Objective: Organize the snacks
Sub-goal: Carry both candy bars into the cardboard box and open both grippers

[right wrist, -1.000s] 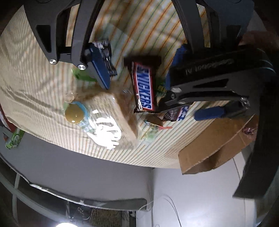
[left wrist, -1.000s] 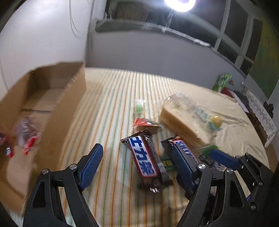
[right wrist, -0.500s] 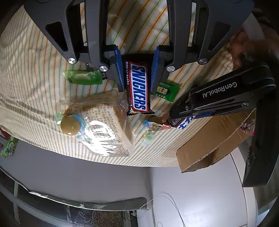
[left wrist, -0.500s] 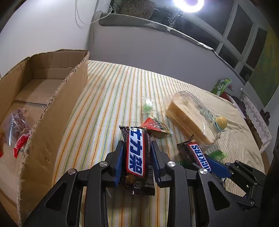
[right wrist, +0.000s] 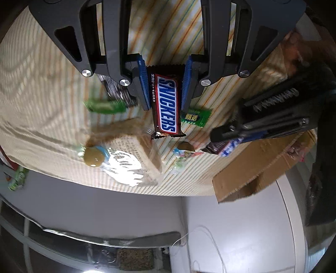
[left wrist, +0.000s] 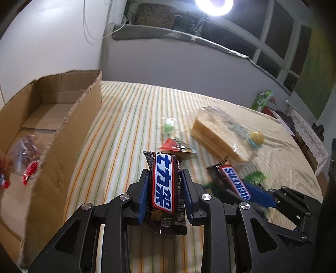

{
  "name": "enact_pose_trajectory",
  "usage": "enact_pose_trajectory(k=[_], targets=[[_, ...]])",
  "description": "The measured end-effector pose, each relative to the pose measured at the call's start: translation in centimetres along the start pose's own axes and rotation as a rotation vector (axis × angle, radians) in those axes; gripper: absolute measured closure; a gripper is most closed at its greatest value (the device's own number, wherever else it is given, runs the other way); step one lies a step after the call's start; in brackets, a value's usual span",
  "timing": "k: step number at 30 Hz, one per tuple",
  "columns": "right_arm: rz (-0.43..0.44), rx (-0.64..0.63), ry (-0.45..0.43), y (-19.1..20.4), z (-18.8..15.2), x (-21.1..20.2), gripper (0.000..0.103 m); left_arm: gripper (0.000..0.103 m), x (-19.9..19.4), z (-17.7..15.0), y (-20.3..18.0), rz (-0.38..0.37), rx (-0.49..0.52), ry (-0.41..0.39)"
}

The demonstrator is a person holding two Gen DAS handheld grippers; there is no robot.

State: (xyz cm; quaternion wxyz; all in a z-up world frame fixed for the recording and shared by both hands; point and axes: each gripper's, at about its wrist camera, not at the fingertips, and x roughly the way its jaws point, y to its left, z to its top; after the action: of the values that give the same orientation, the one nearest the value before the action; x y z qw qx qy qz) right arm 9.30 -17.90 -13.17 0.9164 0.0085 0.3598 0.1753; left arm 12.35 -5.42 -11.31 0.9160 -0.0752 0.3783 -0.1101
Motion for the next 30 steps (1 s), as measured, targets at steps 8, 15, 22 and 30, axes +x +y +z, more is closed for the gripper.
enact_pose_trajectory(k=[8,15,22,30], targets=[[-0.119,0.007,-0.202,0.1,3.2,-10.4,0.073,0.076,-8.4,1.6,-1.3,-0.043,0.049,-0.145],[-0.16,-0.024,-0.331,1.3,4.9,-17.1,0.073,0.075,-16.7,3.5,-2.6,-0.061,0.087,-0.323],[-0.157,0.005,-0.326,1.0,3.9,-17.2,0.073,0.075,-17.6,3.2,-3.2,-0.06,0.111,-0.345],[-0.163,-0.014,-0.276,2.2,4.1,-15.3,0.073,0.075,-16.7,3.0,-2.1,-0.07,0.105,-0.323]])
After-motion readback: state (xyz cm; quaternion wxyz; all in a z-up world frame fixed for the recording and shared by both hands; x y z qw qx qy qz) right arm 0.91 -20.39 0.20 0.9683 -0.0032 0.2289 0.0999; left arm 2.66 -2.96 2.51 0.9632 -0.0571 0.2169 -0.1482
